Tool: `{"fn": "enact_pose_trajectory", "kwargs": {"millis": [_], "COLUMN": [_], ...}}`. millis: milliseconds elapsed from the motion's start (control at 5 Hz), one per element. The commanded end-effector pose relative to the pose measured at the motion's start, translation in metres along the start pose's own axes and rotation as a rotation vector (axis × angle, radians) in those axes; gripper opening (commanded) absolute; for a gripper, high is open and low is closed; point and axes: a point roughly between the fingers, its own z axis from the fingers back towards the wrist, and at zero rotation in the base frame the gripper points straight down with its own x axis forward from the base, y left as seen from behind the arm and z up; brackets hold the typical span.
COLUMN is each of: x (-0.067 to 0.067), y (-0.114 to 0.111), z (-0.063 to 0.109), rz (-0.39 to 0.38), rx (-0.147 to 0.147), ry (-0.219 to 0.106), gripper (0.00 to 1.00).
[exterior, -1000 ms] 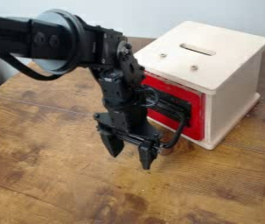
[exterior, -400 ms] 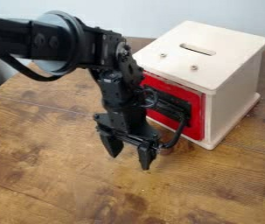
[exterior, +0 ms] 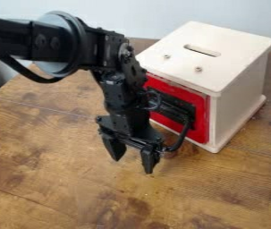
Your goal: Close the drawer
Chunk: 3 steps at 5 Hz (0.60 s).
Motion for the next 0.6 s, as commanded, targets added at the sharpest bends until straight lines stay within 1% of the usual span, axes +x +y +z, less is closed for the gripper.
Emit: {"fn": "enact_pose_trajectory", "kwargs": {"millis": [0, 400], "x": [0.0115, 0.0105], "y": [0.0104, 0.0113], "z": [0.0229, 0.024], "rz": [0.019, 0.016], "rx": [0.013, 0.014], "ry": [-0.075, -0.075], "gripper": [1.0, 1.0]}}
